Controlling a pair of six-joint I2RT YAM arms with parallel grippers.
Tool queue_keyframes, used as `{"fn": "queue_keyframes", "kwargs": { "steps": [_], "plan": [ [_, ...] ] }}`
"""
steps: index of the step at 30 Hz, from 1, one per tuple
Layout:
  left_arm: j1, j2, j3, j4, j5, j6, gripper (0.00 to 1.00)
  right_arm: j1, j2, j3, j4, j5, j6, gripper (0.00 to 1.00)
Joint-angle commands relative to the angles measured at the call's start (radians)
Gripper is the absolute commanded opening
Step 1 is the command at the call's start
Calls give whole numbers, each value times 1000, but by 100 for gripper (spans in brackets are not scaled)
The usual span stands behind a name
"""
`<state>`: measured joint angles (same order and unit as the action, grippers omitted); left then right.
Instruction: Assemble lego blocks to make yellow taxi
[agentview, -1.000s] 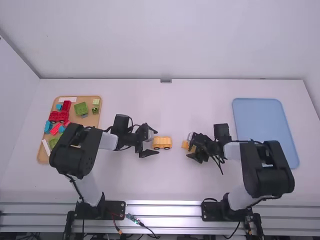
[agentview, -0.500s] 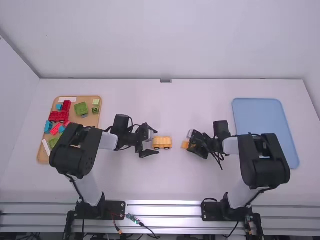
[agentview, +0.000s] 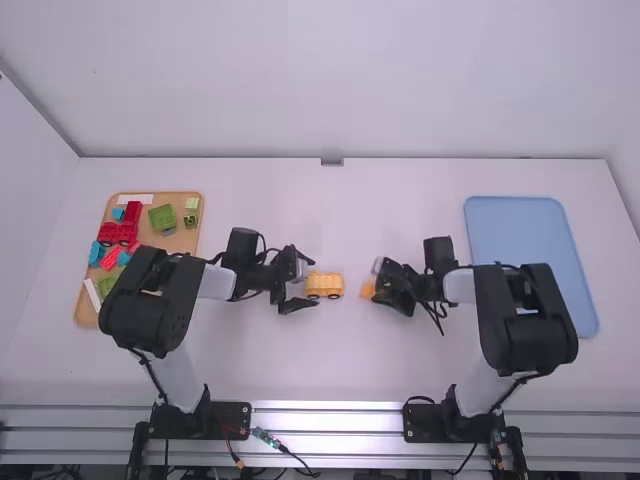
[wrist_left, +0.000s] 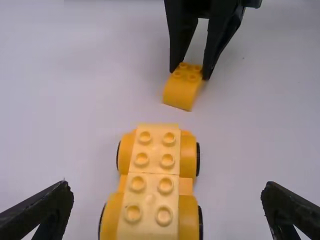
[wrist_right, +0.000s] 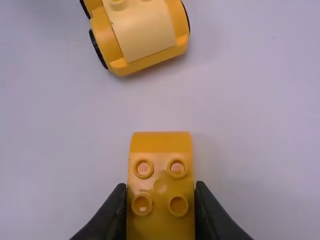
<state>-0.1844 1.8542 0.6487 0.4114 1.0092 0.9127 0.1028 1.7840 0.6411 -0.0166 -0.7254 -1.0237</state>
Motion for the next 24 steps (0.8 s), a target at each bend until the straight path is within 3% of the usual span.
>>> {"fn": "queue_keyframes", "kwargs": {
  "steps": [1, 13, 16, 17, 24],
  "plan": [
    [-24, 37, 14, 17, -2, 3, 99, 3, 16, 52, -37, -8, -8, 13],
    [-33, 167, 56, 114, -23, -34, 100, 74, 12, 230, -344, -45, -189, 13],
    [-46, 212, 105, 89, -24, -31, 90, 101, 12, 254, -348, -38, -187, 11],
    [-46, 226, 118, 85, -15, -31, 81, 111, 12, 259, -348, -42, -199, 9],
    [-45, 238, 137, 40, -4, -2, 72, 121, 12, 261, -292, -143, -238, 5]
  ]
}}
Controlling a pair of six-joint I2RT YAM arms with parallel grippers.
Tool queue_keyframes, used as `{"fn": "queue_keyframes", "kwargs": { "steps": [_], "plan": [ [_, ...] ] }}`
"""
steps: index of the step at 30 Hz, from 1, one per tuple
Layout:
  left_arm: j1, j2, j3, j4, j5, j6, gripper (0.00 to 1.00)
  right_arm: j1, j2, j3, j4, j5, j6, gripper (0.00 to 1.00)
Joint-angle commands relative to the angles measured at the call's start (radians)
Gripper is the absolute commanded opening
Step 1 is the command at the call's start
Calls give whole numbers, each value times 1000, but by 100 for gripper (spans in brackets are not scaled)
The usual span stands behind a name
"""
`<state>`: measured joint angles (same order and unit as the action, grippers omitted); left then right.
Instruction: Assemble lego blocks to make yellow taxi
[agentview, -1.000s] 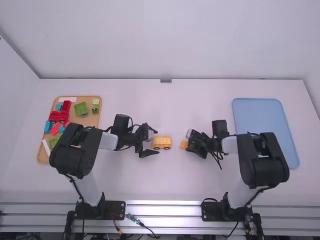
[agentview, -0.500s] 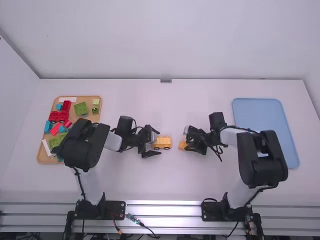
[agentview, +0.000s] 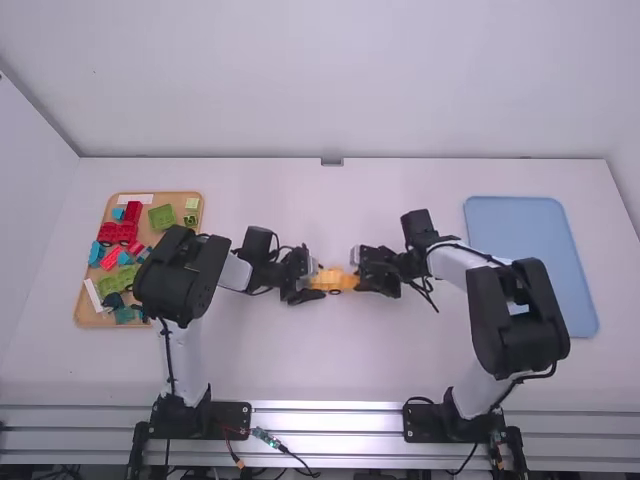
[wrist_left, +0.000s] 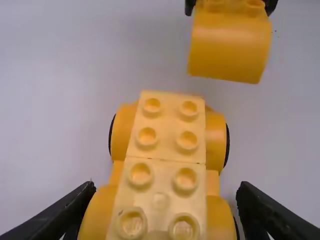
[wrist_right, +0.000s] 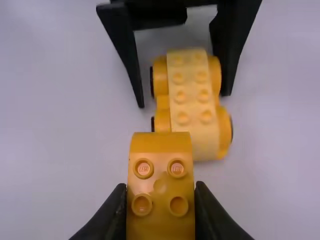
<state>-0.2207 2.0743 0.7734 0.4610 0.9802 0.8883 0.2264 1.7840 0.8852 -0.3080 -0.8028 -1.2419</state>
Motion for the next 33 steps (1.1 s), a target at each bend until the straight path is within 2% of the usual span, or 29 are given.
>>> {"fn": "queue_keyframes", "kwargs": {
  "steps": [1, 8, 12, 15, 22, 26, 28, 33],
  "plan": [
    [-5, 18, 11, -14, 25, 41, 72, -3, 12, 17, 11, -77, -18, 5],
    [-8, 18, 1, -8, 24, 83, 68, -3, 13, 17, 24, -118, -12, 5],
    [-16, 18, 5, -7, 25, 92, 58, 3, 13, 17, 43, -138, -12, 5],
    [-15, 18, 5, -8, 24, 91, 57, 19, 13, 16, 59, -137, -9, 5],
    [-15, 18, 2, -8, 21, 93, 54, 85, 64, -12, 261, -71, 166, 2],
    [-15, 18, 1, -8, 12, 92, 52, 87, 93, -10, 270, -74, 169, 1],
    [-15, 18, 1, -9, -11, 92, 43, 86, 112, -11, 277, -92, 168, 0],
    [-15, 18, 0, -19, -27, 92, 42, 89, 125, -10, 283, -95, 161, 0]
  ]
}}
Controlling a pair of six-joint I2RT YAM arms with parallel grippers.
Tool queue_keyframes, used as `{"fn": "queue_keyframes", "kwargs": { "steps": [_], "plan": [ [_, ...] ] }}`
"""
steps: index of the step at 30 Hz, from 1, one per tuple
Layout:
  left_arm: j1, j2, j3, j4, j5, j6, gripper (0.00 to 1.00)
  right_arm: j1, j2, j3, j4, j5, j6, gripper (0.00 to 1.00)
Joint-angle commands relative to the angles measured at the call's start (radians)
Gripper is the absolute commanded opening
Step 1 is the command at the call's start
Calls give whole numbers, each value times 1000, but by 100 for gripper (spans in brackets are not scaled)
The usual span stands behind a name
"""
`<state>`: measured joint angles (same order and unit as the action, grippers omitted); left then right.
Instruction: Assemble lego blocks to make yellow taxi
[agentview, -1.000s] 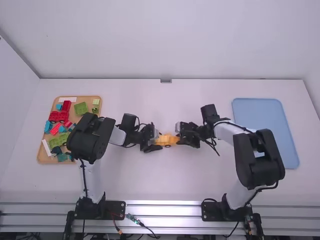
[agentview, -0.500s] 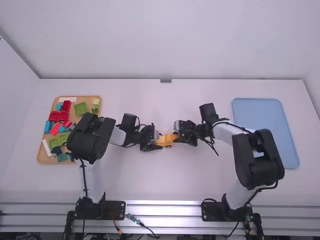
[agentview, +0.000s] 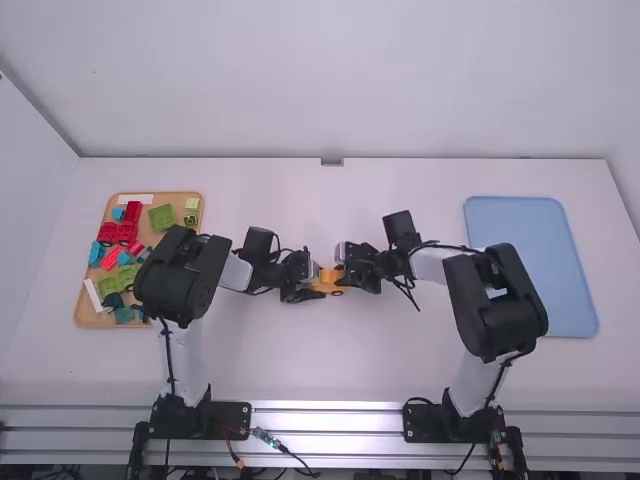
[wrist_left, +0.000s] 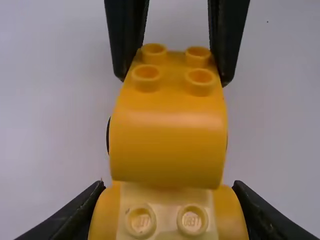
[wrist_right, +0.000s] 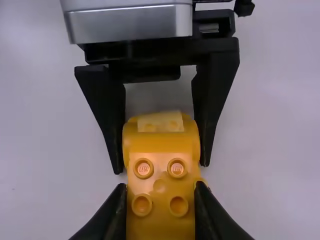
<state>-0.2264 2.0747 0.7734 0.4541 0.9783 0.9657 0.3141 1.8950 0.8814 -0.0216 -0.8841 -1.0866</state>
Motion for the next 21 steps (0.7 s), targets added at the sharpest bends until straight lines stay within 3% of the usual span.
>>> {"fn": "queue_keyframes", "kwargs": {
  "steps": [1, 4, 21],
  "plan": [
    [-9, 17, 0, -14, -26, 15, 42, 2, 14, -6, -3, -13, 6, 0],
    [-10, 17, 2, -77, -18, 129, 34, 1, 14, -7, 2, -14, 6, 0],
    [-10, 17, 10, -133, -23, 186, 36, 16, 14, -9, -37, -56, -39, 0]
  ]
}}
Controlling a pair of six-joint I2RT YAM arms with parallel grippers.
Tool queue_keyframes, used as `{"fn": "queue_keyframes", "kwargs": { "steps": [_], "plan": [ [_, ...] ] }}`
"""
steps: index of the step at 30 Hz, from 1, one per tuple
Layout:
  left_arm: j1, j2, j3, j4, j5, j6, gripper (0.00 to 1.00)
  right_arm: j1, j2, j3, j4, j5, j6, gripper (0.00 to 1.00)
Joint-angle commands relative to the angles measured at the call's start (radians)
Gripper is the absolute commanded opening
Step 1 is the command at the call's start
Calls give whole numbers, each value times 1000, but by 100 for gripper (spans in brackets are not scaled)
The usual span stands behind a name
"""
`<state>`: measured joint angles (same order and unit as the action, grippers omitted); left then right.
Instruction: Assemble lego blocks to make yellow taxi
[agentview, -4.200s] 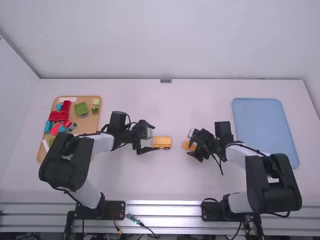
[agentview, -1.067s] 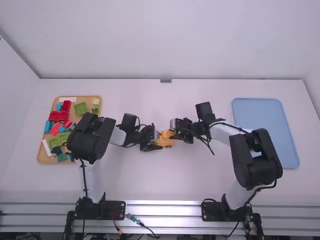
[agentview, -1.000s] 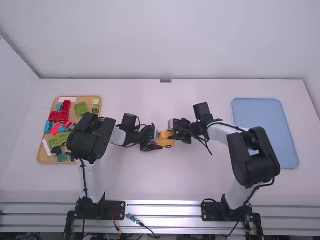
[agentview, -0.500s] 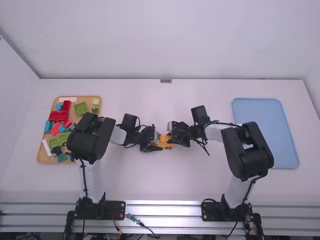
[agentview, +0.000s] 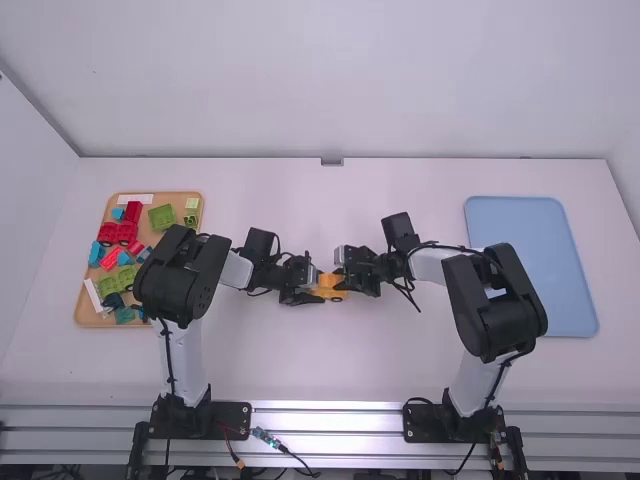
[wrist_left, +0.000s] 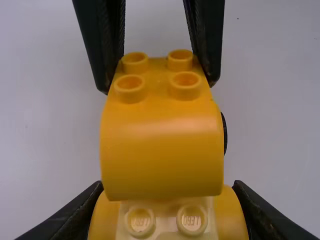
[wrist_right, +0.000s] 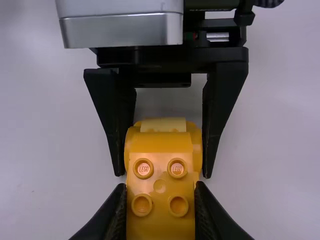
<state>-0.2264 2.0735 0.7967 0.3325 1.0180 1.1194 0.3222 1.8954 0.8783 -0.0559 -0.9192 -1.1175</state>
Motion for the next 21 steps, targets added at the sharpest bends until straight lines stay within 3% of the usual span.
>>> {"fn": "queue_keyframes", "kwargs": {
  "steps": [1, 7, 21],
  "plan": [
    [-10, 18, -13, -11, -62, 32, 36, 15, 13, -6, 1, -10, -8, 0],
    [-10, 18, -14, -10, -61, 32, 34, 72, 13, -2, 30, 93, 48, 0],
    [-10, 18, -16, -6, -61, 33, 32, 79, 13, -8, 16, 144, 74, 0]
  ]
}}
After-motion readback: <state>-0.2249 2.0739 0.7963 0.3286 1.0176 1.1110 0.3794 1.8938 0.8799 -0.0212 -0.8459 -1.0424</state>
